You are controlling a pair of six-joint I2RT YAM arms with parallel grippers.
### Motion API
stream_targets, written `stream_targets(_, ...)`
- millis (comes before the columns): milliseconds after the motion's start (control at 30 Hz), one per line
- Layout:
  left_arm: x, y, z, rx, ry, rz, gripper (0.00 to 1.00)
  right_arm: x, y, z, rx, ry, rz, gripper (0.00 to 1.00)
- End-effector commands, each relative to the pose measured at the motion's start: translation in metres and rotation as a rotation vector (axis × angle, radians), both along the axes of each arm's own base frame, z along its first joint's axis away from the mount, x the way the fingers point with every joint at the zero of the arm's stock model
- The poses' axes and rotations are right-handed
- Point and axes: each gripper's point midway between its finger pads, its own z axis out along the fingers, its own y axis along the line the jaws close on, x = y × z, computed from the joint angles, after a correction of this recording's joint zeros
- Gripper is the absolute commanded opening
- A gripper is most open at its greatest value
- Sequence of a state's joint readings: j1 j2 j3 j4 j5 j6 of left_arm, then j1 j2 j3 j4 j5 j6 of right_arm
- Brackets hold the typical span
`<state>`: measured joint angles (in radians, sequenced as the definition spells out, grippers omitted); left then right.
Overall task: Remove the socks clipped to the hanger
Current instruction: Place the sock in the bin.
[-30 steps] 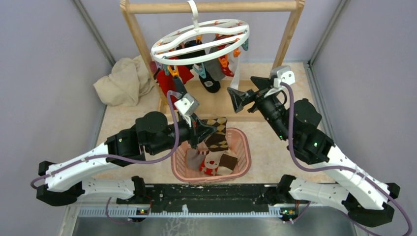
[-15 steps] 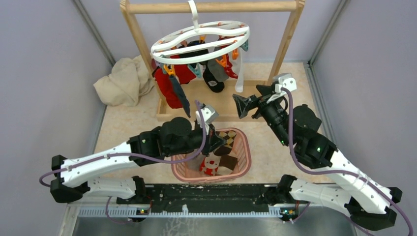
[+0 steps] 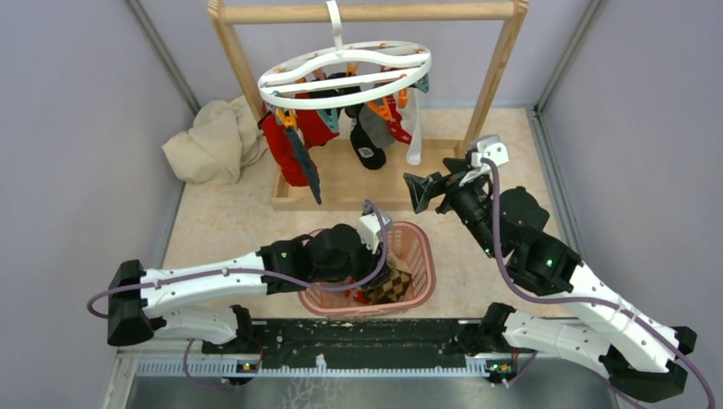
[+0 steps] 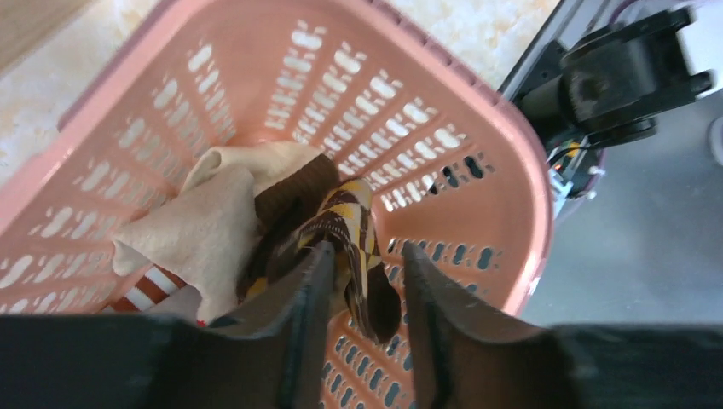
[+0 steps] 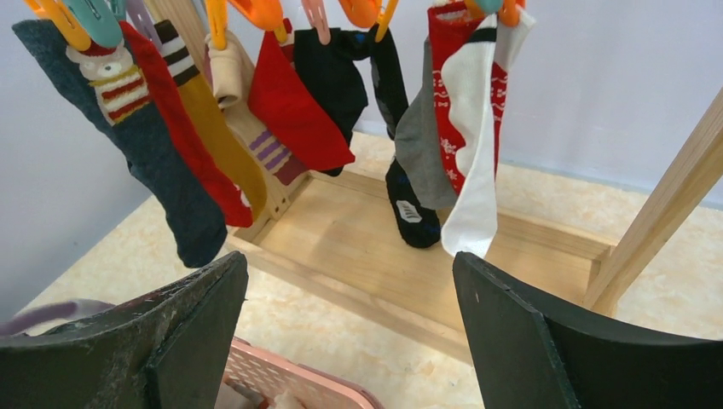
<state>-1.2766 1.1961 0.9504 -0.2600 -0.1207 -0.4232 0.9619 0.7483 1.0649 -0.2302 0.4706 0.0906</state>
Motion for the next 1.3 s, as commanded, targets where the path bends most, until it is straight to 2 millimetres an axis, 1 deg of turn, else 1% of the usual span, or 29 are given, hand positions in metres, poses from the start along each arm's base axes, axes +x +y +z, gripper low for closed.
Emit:
stream_targets(0, 0.003, -0.005, -0.017, 0.001, 0.012, 0.024, 0.46, -0.001, 0.001, 0.004, 0.039, -0.002, 0.003, 0.91)
stream_targets(33, 0.004, -0.003, -0.025, 0.019, 0.013, 0.032, 0.50, -0.001, 0.001, 0.001, 0.035, 0.003, 0.002, 0.91)
stream_targets(100, 0.007, -0.002, -0.034, 0.040, 0.012, 0.043, 0.58, -0.001, 0.003, -0.001, 0.034, 0.007, 0.006, 0.91)
stream_targets(200, 0.008, -0.002, -0.037, 0.055, 0.014, 0.049, 0.64, 0.000, 0.004, -0.006, 0.027, 0.017, 0.007, 0.91)
stream_targets(267, 0.009, -0.001, -0.036, 0.055, 0.010, 0.055, 0.70, 0.000, 0.005, -0.010, 0.023, 0.024, 0.006, 0.91)
stream_targets(333, 0.010, 0.002, -0.031, 0.053, 0.003, 0.064, 0.73, 0.001, 0.006, -0.012, 0.020, 0.029, 0.008, 0.91)
stream_targets(400, 0.011, 0.004, -0.022, 0.042, -0.004, 0.071, 0.78, 0.001, 0.008, -0.014, 0.018, 0.033, 0.012, 0.91)
stream_targets(433, 0.012, 0.005, -0.015, 0.034, -0.008, 0.075, 0.88, 0.002, 0.009, -0.014, 0.017, 0.034, 0.013, 0.91)
stream_targets(500, 0.012, 0.007, 0.002, 0.009, -0.022, 0.075, 0.98, 0.002, 0.010, -0.016, 0.013, 0.037, 0.016, 0.91)
stream_targets(633, 0.012, 0.014, 0.039, -0.049, -0.052, 0.083, 0.99, 0.003, 0.014, -0.018, 0.011, 0.043, 0.023, 0.91)
stream_targets(733, 0.014, 0.024, 0.064, -0.097, -0.081, 0.104, 0.99, 0.004, 0.018, -0.023, 0.005, 0.055, 0.031, 0.91)
stream_targets(800, 0.016, 0.033, 0.075, -0.116, -0.099, 0.124, 0.99, 0.005, 0.021, -0.030, -0.003, 0.071, 0.035, 0.91)
stream_targets(900, 0.022, 0.050, 0.088, -0.136, -0.132, 0.180, 0.99, 0.007, 0.028, -0.051, -0.026, 0.111, 0.043, 0.91)
stream_targets(967, 0.027, 0.063, 0.095, -0.152, -0.155, 0.224, 0.99, 0.008, 0.032, -0.067, -0.041, 0.143, 0.046, 0.91)
stream_targets(1067, 0.037, 0.087, 0.095, -0.148, -0.181, 0.327, 0.99, 0.008, 0.038, -0.091, -0.058, 0.190, 0.056, 0.91)
stream_targets(1167, 0.046, 0.114, 0.091, -0.127, -0.193, 0.441, 0.99, 0.007, 0.043, -0.108, -0.061, 0.227, 0.070, 0.91)
stream_targets(1267, 0.050, 0.138, 0.090, -0.128, -0.199, 0.523, 0.99, 0.006, 0.045, -0.118, -0.063, 0.250, 0.076, 0.91)
